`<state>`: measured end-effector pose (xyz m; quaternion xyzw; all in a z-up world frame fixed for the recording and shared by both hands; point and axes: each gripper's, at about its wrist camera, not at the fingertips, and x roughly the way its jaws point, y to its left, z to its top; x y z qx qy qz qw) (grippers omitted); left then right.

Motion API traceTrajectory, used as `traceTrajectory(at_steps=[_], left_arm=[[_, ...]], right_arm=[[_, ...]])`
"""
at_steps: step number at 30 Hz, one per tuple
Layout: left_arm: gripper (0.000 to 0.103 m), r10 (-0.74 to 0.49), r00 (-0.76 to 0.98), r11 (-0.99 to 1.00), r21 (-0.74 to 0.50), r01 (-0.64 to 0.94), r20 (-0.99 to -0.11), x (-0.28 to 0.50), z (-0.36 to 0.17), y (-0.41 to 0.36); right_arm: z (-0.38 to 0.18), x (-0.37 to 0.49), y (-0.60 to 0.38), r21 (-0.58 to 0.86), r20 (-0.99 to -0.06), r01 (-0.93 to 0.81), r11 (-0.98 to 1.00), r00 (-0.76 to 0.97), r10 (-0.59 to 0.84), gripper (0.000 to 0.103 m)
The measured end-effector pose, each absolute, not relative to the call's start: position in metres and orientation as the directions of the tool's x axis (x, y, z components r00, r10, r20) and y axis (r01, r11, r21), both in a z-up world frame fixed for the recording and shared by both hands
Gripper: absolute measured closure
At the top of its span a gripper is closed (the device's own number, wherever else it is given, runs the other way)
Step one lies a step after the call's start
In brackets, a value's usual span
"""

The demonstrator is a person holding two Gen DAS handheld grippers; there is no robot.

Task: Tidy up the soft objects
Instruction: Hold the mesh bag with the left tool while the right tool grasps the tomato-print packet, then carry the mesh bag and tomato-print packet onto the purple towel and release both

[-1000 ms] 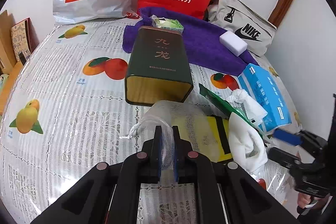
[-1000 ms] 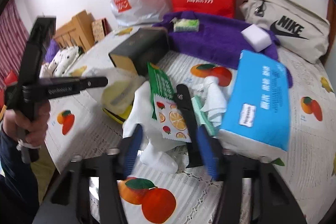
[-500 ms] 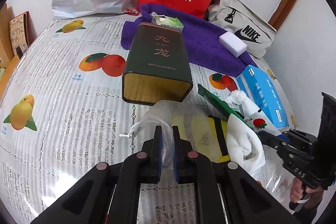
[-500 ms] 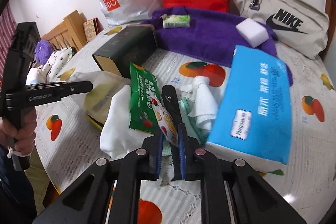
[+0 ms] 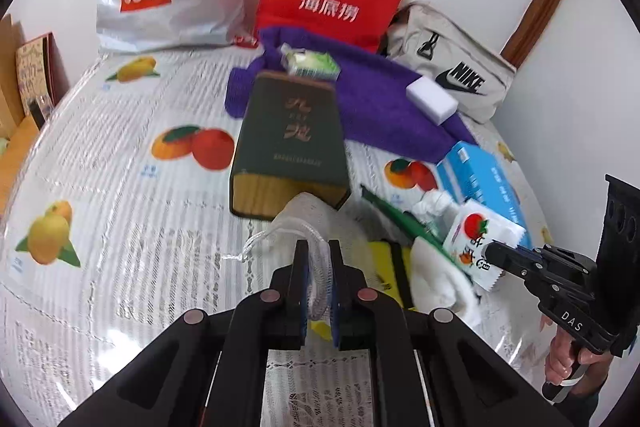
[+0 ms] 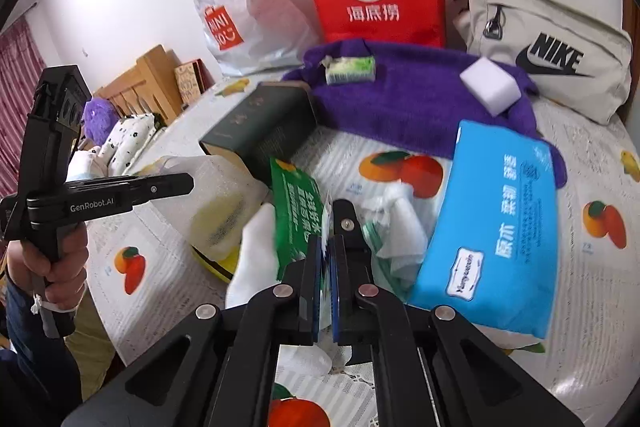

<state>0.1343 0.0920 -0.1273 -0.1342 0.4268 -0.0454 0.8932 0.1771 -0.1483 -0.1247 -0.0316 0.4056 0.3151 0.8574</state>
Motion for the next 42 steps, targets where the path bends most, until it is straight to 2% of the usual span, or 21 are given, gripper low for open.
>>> traceTrajectory(at_steps=[6,16,19,25,42], left_arm=[[0.095,-0.198,0.645,0.957,-0.287,-0.034,-0.738,0.13,-0.111,0.09],[0.095,-0.198,0.634,0.962,-0.273,-0.022,-0.748,0.133,-0.107,0.082],[0.095,-0.193,0.636,0.963,-0.268,-0.023,-0.747,0.133,-0.106,0.081],[0.095,-0.198,0.66,0.963,-0.269,-0.006,-0.724,0.133,-0.09,0.082],[0.095,-0.232,0.694,0.949,-0.315,0.008,-0.681,0.187,-0.047,0.082]], right_arm=[[-0.114,0.176,-0.154,0.208,-0.703,-0.572,0.794,0.477,0.527,0.1],[-0.138,0.187,-0.15,0.214,-0.766,-0.549,0.808,0.419,0.488,0.096],[-0.142,0.19,-0.151,0.242,-0.757,-0.548,0.801,0.41,0.509,0.099],[-0.114,0.19,-0.158,0.253,-0.71,-0.559,0.79,0.448,0.544,0.099],[-0.06,0.242,-0.178,0.202,-0.681,-0.495,0.845,0.549,0.484,0.099]])
